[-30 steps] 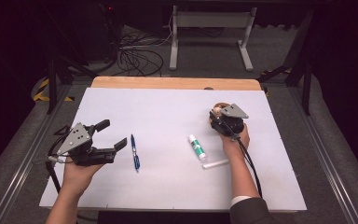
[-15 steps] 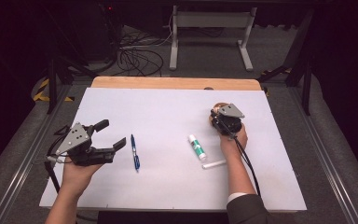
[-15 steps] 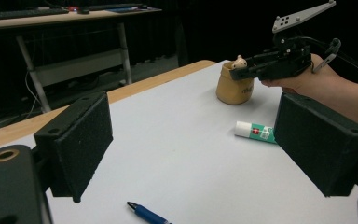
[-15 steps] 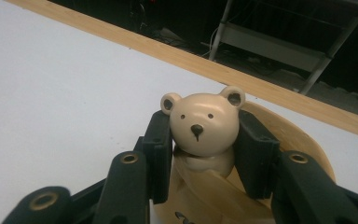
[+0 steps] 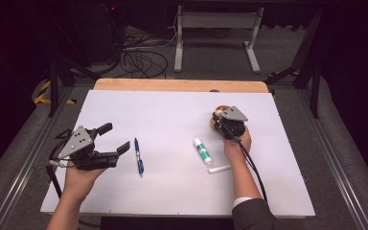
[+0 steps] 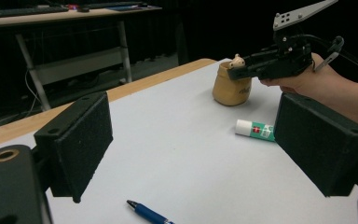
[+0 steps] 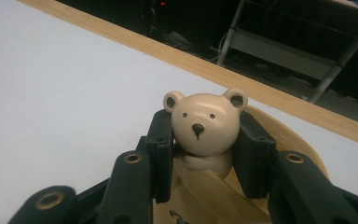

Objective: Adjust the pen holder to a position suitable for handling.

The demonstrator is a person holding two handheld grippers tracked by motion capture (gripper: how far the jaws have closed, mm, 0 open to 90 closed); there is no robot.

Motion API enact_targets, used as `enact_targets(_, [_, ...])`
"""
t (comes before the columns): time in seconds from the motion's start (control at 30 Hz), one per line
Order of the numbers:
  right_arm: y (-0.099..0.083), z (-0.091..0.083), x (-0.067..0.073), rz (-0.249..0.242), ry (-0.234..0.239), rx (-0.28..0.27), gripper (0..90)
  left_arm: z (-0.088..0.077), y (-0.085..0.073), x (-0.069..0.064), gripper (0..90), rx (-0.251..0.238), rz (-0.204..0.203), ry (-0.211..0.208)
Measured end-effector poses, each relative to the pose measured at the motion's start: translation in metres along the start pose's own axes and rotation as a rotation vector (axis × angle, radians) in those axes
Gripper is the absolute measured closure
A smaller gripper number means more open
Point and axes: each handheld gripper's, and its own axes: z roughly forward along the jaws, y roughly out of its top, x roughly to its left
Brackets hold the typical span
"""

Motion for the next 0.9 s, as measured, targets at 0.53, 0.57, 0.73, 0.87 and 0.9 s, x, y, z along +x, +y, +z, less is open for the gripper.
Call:
enact_targets(0.53, [0.027,-0.009,0.052,-0.072,0.168,-0.096,63.5,0.0,-0.001,0.0,12.3,0.002,-0.004,-0.002])
enact_targets(0.57, [0.028,-0.01,0.055,-0.081,0.181,-0.097,63.5,0.001,-0.001,0.0,12.3,0.002,-0.003,0.0])
enact_targets(0.73, [0.031,-0.013,0.077,-0.122,0.239,-0.1,63.6,0.0,-0.001,0.0,12.3,0.001,-0.004,-0.001])
enact_targets(0.87, [0.034,-0.017,0.087,-0.145,0.267,-0.105,63.6,0.0,-0.001,0.001,12.3,0.002,-0.004,-0.001])
enact_targets(0.9, [0.035,-0.019,0.091,-0.152,0.276,-0.107,63.5,0.0,-0.001,0.0,12.3,0.002,-0.005,-0.001])
